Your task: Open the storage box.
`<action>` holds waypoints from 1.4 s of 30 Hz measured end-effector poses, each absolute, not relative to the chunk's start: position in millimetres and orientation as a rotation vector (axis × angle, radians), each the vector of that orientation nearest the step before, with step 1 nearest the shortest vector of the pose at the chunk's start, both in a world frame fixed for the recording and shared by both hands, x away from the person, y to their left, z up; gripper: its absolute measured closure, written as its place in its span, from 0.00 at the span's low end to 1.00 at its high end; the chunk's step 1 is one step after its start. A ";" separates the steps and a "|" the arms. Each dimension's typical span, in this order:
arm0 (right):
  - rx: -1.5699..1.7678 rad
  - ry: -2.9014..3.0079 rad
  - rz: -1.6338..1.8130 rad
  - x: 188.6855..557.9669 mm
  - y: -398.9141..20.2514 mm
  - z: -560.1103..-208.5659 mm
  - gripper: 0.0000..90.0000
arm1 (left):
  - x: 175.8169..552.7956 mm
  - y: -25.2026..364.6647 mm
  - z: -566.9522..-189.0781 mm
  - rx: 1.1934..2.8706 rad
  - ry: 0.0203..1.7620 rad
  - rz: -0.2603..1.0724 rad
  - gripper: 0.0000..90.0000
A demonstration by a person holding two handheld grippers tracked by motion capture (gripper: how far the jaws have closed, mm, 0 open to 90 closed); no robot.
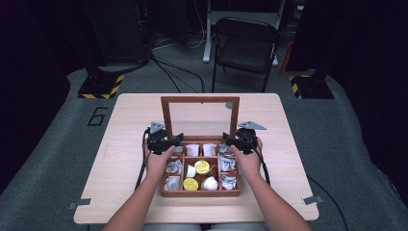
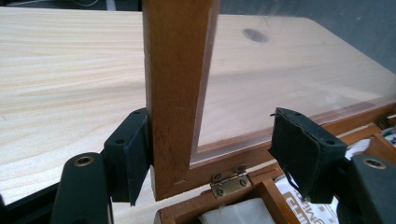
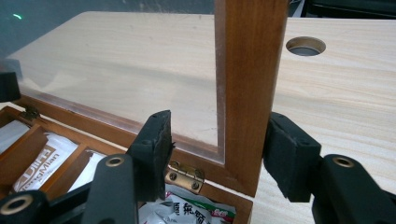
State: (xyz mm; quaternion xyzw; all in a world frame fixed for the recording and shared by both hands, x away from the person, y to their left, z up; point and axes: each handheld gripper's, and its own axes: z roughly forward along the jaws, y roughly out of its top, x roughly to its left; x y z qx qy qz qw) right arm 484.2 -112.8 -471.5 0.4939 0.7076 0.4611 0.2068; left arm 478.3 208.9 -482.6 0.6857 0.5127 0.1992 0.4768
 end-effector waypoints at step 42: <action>1.478 1.991 1.266 503.6 -114.0 -476.5 0.55 | 497.0 212.6 -487.9 1.636 1.353 0.394 0.43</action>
